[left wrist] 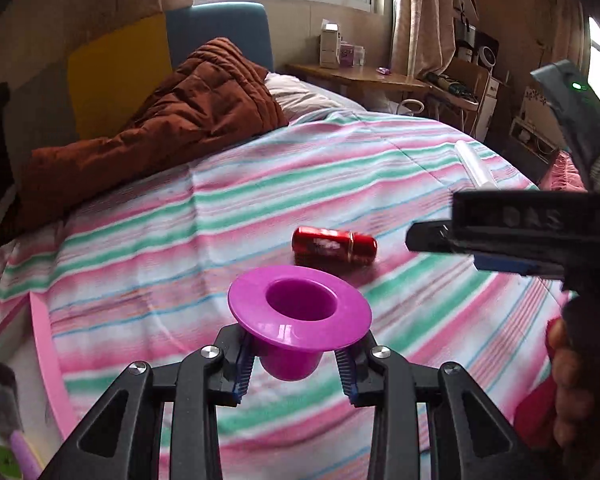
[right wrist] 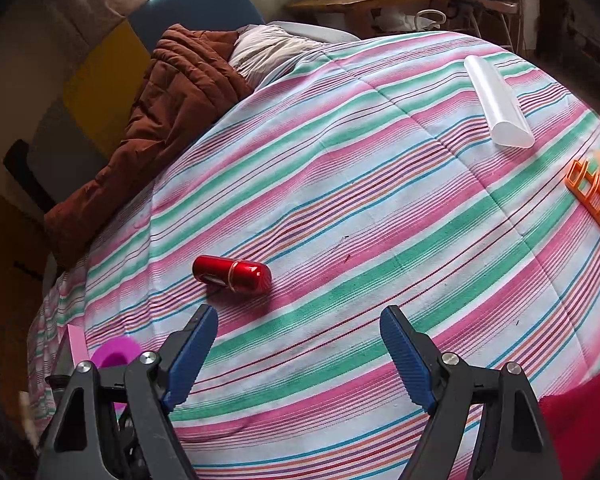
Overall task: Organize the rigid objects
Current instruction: 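Grasp the red cylinder with the right gripper while the left holds the pink cup, then carry the pink cup over the tray with the left gripper, then lower the pink cup into the tray and open the left gripper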
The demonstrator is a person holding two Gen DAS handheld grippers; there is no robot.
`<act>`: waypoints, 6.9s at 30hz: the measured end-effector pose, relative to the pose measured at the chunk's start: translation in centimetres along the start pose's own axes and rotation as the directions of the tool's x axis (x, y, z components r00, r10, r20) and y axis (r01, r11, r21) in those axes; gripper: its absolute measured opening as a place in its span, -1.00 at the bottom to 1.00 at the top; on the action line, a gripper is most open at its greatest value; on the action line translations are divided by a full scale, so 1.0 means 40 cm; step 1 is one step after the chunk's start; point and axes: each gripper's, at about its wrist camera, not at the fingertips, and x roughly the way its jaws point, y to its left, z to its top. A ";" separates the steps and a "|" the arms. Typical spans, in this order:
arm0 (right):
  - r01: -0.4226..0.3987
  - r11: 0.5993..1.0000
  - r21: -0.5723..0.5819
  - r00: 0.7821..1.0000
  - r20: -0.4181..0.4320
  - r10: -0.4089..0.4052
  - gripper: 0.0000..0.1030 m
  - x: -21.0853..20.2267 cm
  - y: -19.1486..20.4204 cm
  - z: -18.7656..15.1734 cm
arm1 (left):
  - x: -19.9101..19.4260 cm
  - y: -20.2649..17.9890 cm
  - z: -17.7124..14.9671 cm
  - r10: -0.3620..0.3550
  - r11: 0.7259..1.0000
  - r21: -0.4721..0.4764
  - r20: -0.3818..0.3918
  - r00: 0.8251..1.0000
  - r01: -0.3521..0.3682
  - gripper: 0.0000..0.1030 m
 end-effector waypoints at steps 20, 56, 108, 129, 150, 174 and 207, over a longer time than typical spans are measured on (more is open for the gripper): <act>0.031 0.999 -0.025 0.999 -0.020 -0.031 0.63 0.012 -0.003 0.000 | -0.002 0.081 -0.131 -0.134 0.971 -0.225 -0.229 0.964 0.081 -0.32; 0.047 0.970 -0.240 0.992 -0.101 -0.073 0.63 0.075 0.103 -0.007 | 0.030 0.041 -0.155 0.000 0.996 -0.088 -0.022 1.000 -0.002 -0.26; -0.002 0.730 -0.684 0.989 -0.110 -0.100 -0.50 0.134 0.191 -0.131 | 0.029 0.043 -0.156 0.025 0.996 -0.081 -0.010 1.000 -0.026 -0.32; -0.002 0.714 -0.700 0.994 -0.077 -0.073 -0.48 0.148 0.204 -0.130 | -0.099 0.049 -0.142 0.011 0.989 -0.147 0.013 1.000 -0.009 -0.39; 0.020 0.676 -0.737 0.996 -0.041 -0.074 -0.48 0.147 0.213 -0.141 | -0.238 0.138 -0.172 0.049 0.977 -0.210 0.062 0.997 -0.035 -0.39; 0.048 0.642 -0.765 0.996 -0.013 -0.091 -0.49 0.142 0.220 -0.153 | -0.343 0.508 -0.305 0.066 0.817 -0.575 0.015 0.998 -0.046 -0.39; 0.061 0.623 -0.780 0.995 -0.003 -0.101 -0.48 0.143 0.226 -0.157 | -0.244 0.549 -0.216 0.149 0.846 -0.506 -0.073 0.986 -0.166 -0.26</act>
